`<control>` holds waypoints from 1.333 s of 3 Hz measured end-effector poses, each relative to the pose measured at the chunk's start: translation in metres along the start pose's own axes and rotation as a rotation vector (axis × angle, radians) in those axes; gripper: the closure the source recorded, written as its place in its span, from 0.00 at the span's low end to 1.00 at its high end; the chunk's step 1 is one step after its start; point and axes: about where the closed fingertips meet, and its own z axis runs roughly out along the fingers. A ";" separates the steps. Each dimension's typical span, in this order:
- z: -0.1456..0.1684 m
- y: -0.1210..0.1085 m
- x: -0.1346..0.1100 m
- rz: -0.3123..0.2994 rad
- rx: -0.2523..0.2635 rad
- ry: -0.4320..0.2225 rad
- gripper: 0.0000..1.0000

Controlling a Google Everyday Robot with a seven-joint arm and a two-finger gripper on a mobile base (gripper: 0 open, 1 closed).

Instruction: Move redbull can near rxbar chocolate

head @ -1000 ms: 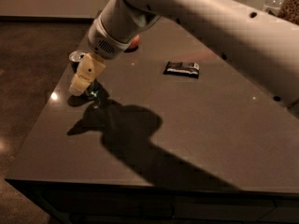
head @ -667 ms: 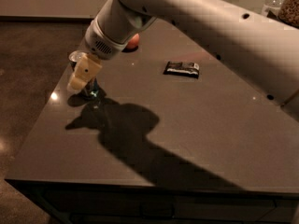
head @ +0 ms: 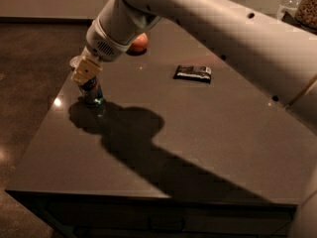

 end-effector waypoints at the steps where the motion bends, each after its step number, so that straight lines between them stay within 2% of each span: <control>1: -0.009 -0.006 -0.002 0.014 -0.005 -0.005 0.83; 2: -0.036 -0.021 0.008 0.054 0.016 0.002 1.00; 3: -0.065 -0.038 0.029 0.101 0.045 0.013 1.00; 4: -0.087 -0.056 0.060 0.163 0.068 0.026 1.00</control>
Offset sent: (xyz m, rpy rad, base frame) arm 0.0353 -0.0774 0.0438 0.0066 0.0388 -0.1261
